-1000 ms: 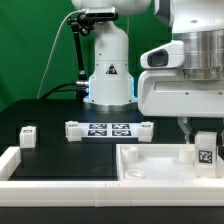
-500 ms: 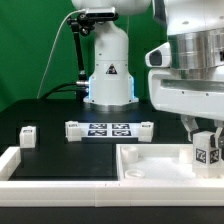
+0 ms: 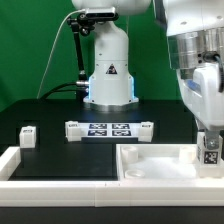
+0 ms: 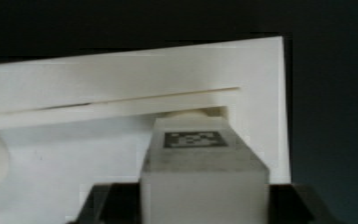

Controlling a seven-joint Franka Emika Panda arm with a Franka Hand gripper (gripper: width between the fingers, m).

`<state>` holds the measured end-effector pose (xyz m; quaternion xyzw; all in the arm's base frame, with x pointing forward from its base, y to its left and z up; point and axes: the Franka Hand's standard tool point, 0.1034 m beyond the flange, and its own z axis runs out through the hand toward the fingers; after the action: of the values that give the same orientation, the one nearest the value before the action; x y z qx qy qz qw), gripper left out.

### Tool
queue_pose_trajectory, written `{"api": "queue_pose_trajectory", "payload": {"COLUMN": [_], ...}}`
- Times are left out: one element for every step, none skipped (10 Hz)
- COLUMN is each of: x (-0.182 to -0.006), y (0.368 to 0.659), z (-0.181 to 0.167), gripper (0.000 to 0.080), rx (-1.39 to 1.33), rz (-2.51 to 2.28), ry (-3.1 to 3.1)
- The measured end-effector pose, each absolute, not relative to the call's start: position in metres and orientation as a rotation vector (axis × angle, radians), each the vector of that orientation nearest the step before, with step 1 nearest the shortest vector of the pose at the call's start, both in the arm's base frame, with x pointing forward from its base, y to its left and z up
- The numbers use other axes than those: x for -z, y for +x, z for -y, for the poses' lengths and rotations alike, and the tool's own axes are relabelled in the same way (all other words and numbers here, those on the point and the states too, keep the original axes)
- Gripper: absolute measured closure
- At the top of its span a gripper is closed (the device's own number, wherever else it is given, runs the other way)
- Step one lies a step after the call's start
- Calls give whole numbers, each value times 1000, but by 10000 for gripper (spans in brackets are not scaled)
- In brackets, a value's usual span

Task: Assemble one leg

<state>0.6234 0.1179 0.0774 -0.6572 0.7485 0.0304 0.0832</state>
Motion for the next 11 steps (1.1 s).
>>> {"api": "queue_pose_trajectory", "payload": {"x": [-77, -78, -78, -78, -78, -77, -76, -76, -76, -76, -75], "y": [624, 624, 624, 624, 624, 624, 623, 623, 623, 623, 623], "z": [-118, -117, -117, -113, -114, -115, -116, -116, -116, -116, -117], "gripper": [507, 507, 507, 507, 504, 504, 340, 196, 164, 164, 152], "rx": [-92, -96, -107, -113, -110, -115, -117, -117, -117, -117, -117], "rz": [-2371, -2418, -2468, -2516, -2511, -2502, -2499, -2498, -2495, -2494, -2493], "ry": [-1791, -1731, -1657, -1589, -1599, -1610, -1614, -1615, -1620, -1623, -1624]}}
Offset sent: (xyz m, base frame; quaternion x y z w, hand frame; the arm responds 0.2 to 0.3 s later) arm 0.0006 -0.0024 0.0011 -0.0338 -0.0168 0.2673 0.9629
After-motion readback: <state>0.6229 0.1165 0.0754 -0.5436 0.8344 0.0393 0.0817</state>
